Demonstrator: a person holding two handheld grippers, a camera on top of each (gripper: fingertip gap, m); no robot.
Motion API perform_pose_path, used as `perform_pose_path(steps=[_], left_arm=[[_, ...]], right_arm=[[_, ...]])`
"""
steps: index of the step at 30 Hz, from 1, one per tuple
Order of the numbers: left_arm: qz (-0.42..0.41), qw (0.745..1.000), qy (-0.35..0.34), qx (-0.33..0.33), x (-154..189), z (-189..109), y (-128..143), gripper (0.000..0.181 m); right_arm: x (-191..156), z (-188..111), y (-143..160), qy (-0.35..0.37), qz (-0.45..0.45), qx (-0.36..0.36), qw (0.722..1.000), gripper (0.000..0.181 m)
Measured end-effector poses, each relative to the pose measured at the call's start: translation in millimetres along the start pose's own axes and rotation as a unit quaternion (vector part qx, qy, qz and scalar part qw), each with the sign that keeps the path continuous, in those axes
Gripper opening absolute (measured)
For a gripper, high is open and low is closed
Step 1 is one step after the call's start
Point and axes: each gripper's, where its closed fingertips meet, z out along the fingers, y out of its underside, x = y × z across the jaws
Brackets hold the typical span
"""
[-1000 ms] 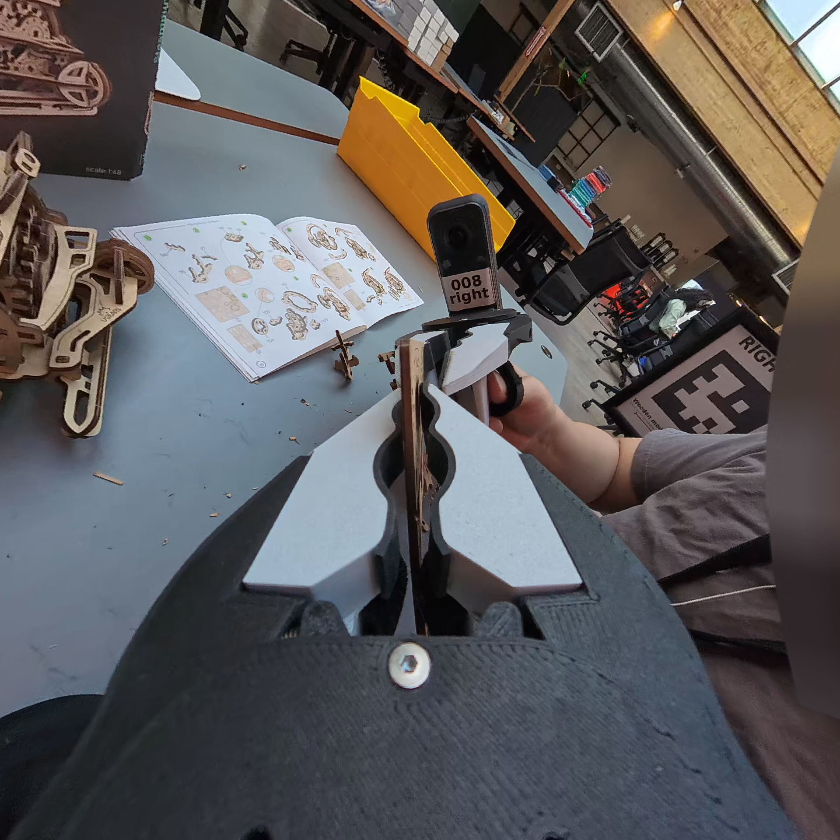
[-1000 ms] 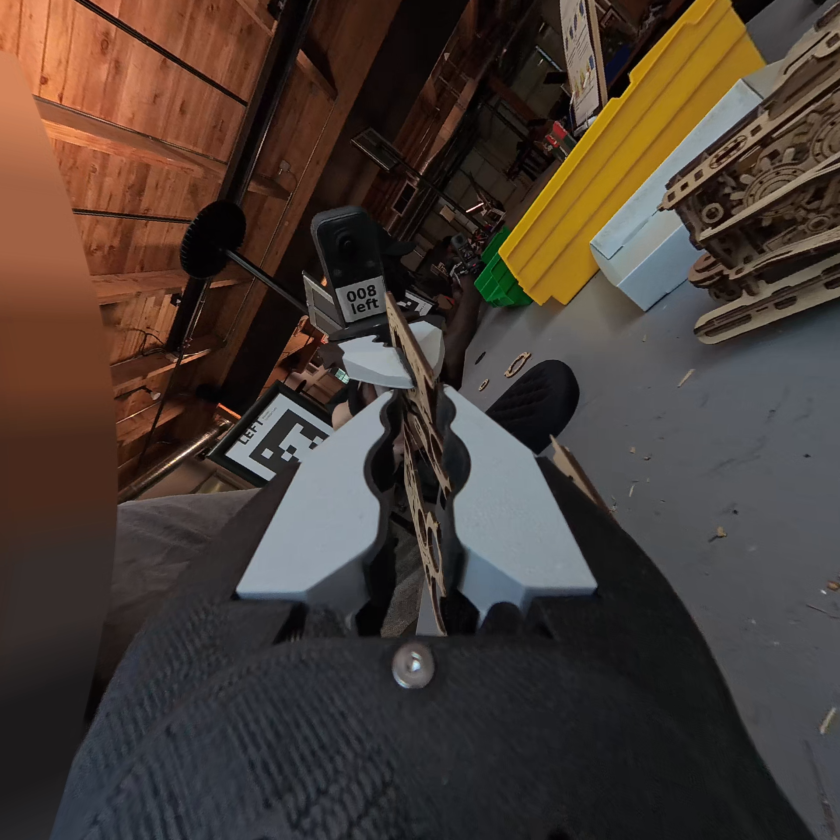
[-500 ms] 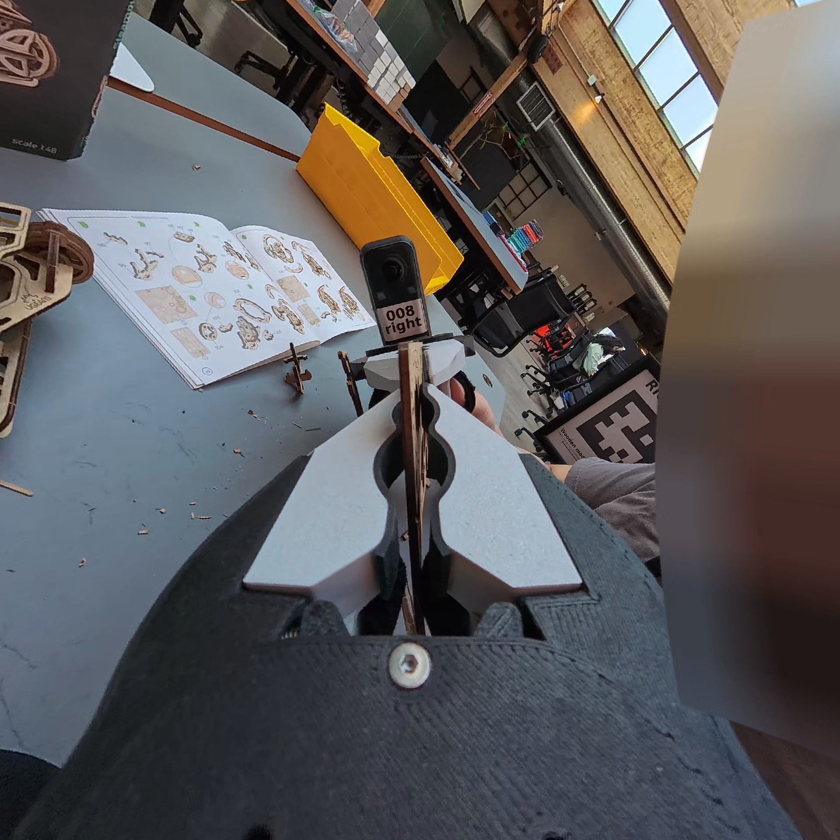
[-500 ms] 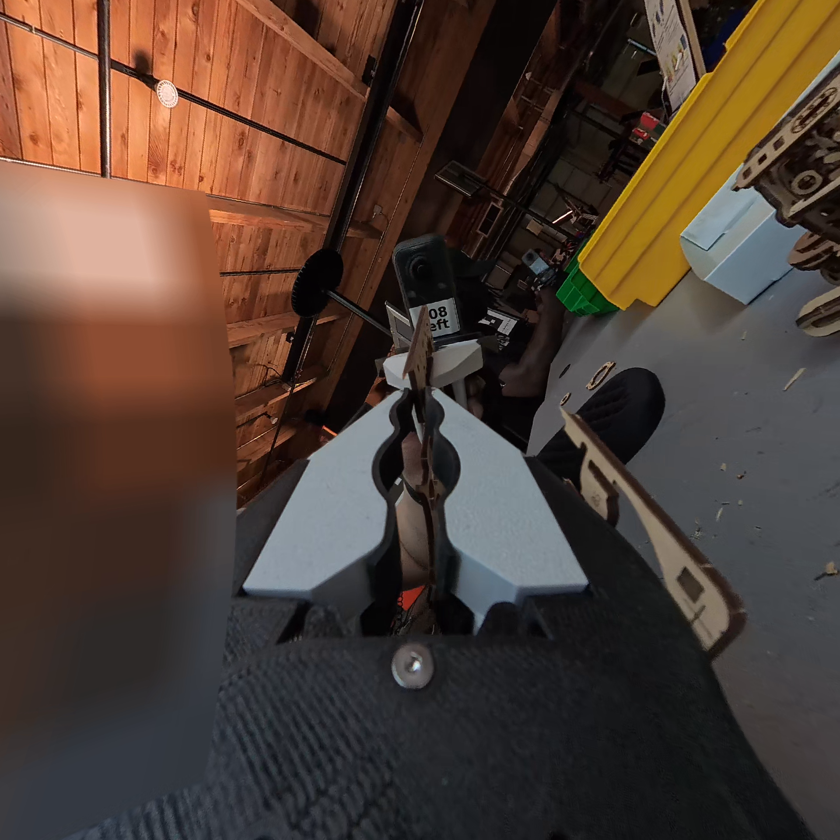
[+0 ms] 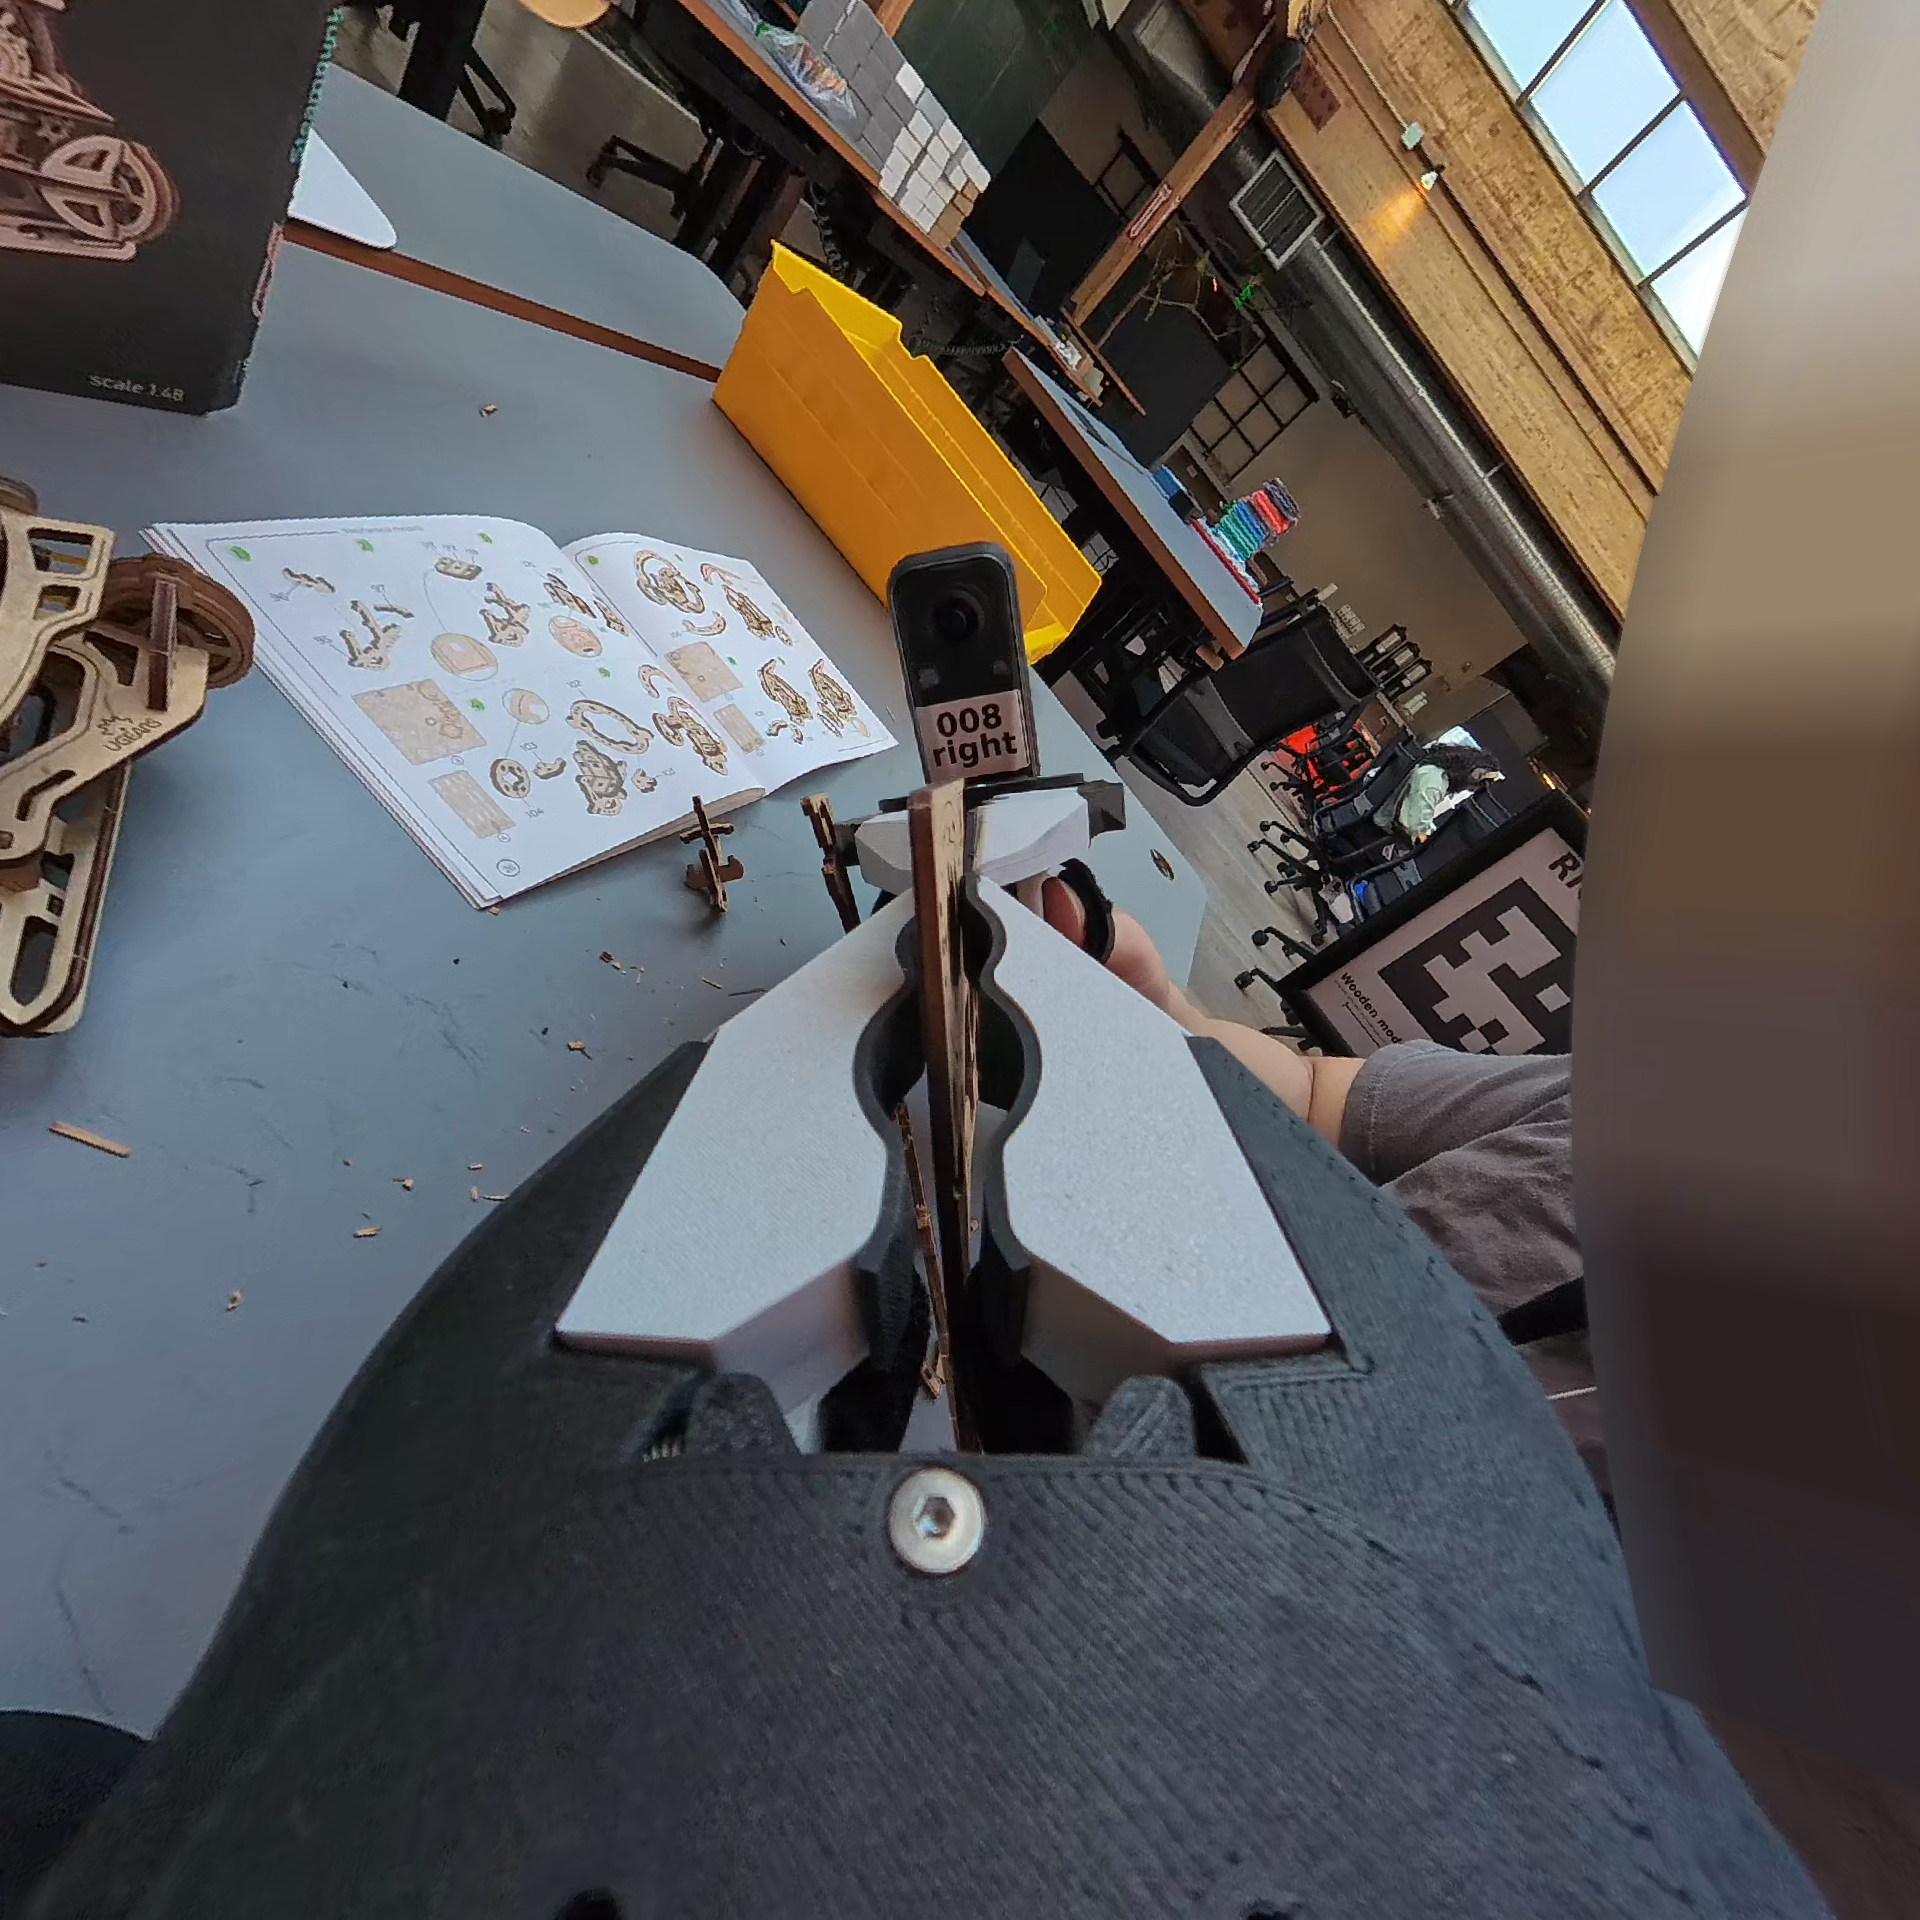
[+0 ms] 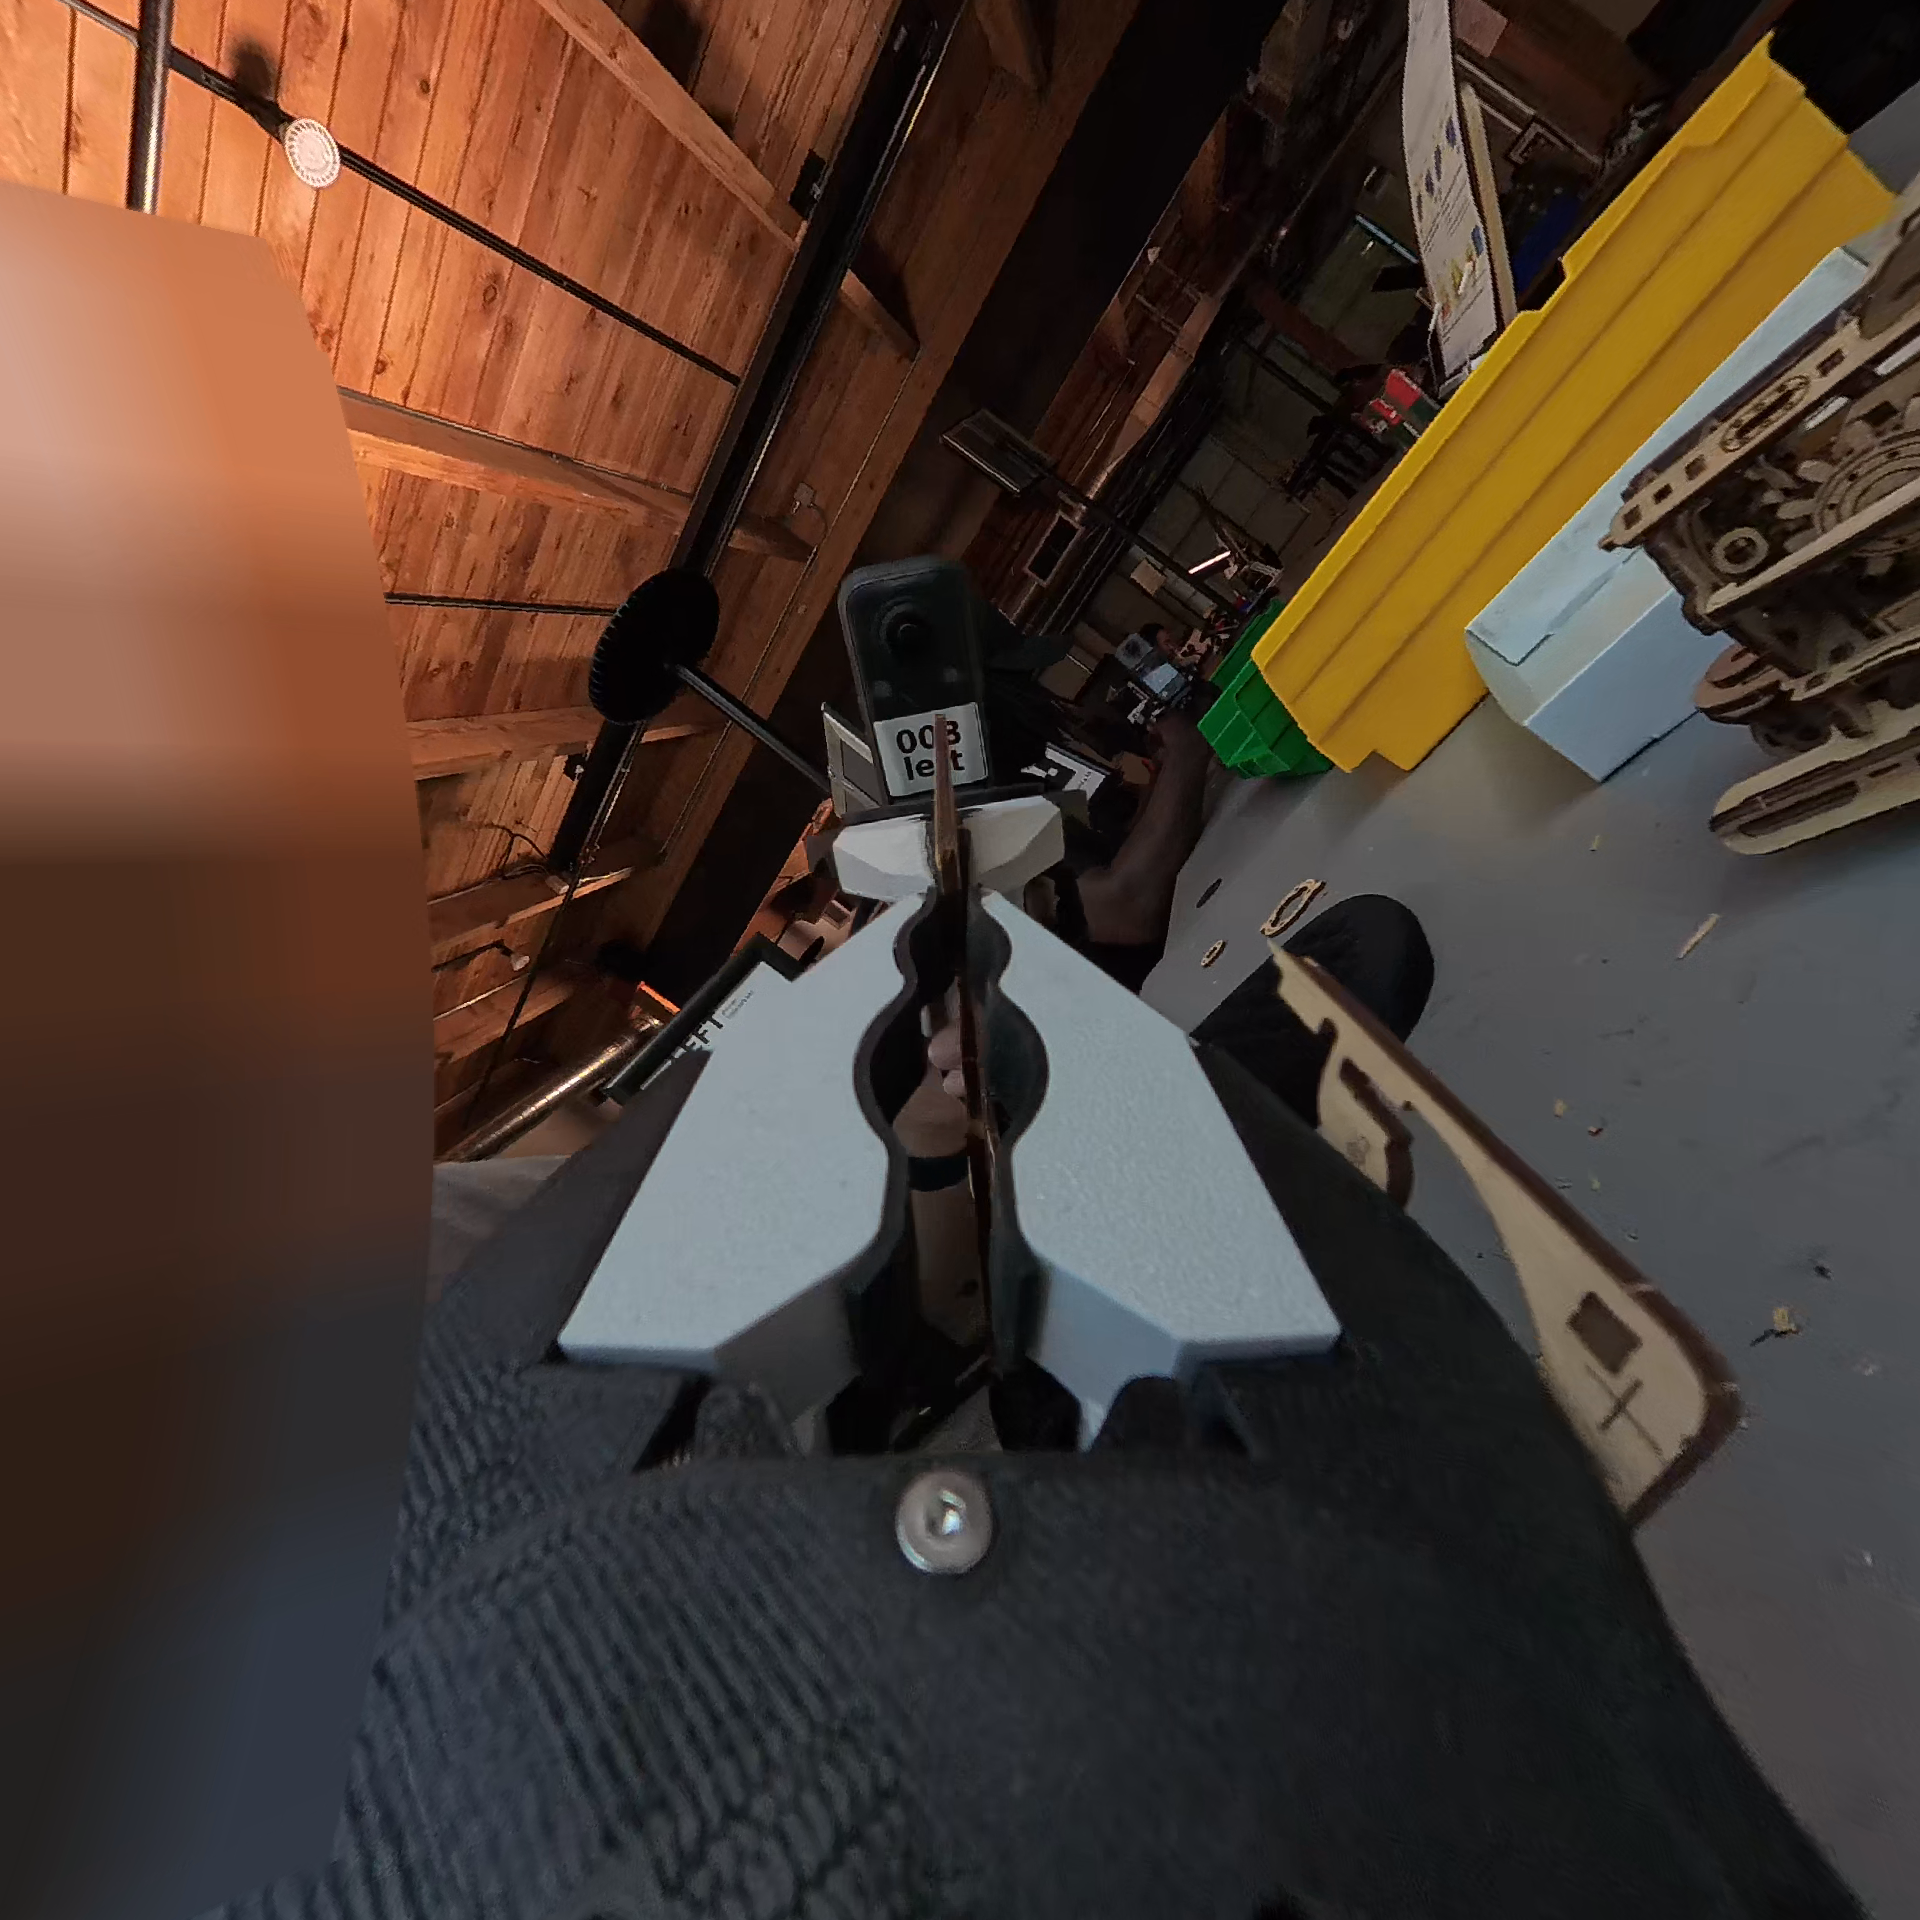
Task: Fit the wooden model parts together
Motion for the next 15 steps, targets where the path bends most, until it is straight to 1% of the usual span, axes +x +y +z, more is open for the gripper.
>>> perform_pose_path(steps=[1, 6, 11, 15], left_arm=[[0.0, 1.0, -0.002, 0.0, -0.9, 0.2, 0.3, 0.0], [-0.011, 1.0, 0.007, 0.002, -1.8, 0.9, 0.4, 0.0], [-0.003, 1.0, -0.001, 0.0, -3.9, 2.7, 0.8, 0.0], [-0.008, 1.0, 0.001, 0.0, -4.8, 1.7, 1.8, 0.0]], right_arm=[[0.9, -0.3, 0.2, -0.003, 0.011, 0.002, 1.0, 0.0], [1.7, -0.7, 0.3, 0.003, 0.0, 0.0, 1.0, 0.0], [4.0, -2.3, -0.1, 0.001, 0.023, 0.002, 1.0, 0.001], [4.9, -1.5, 1.2, 0.008, 0.017, -0.003, 1.0, 0.001]])
